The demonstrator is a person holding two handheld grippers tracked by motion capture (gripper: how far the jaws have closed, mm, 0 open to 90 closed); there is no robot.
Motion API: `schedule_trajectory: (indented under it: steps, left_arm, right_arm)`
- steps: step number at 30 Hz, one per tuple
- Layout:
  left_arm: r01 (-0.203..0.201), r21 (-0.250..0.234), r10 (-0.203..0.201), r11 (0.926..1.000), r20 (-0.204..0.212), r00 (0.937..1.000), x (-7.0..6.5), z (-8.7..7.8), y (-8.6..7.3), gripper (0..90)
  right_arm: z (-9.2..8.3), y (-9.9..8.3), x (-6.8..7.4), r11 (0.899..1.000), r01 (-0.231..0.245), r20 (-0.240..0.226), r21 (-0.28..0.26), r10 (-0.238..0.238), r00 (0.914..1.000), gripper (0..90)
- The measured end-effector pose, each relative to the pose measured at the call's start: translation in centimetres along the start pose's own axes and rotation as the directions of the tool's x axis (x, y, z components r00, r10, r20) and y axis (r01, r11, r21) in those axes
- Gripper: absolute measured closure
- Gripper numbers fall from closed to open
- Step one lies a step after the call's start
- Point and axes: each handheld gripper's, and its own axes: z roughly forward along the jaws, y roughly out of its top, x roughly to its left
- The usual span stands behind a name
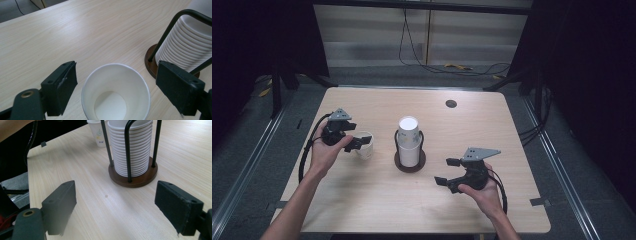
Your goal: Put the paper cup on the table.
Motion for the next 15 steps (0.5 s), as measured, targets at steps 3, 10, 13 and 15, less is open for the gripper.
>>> schedule_trajectory:
  steps: [3,10,13,15]
  left_arm:
    - [-0.006,-0.007,0.006,1.0,-0.001,1.0,-0.1,-0.1,-0.4,17.2]
    - [-0.003,-0.037,0.003,0.9993,-0.001,1.0,-0.6,-0.3,-1.0,17.2]
    - [0.016,-0.037,-0.016,0.9992,0.014,0.9998,-0.7,-0.6,-1.2,17.2]
    - [0.009,-0.036,-0.009,0.9993,0.009,0.9999,-0.7,-0.9,-1.3,17.2]
  right_arm:
    - [0.0,-0.1,-0.1,1.0,-0.002,0.002,0.0,0.002,1.0,17.5]
    - [0.0,-0.2,-0.2,1.0,-0.008,0.005,0.004,0.008,1.0,17.4]
    - [0.0,-0.2,-0.3,1.0,-0.007,0.011,0.003,0.007,0.9999,17.5]
    - [0.0,-0.2,-0.3,1.0,-0.009,0.012,0.002,0.009,0.9999,17.5]
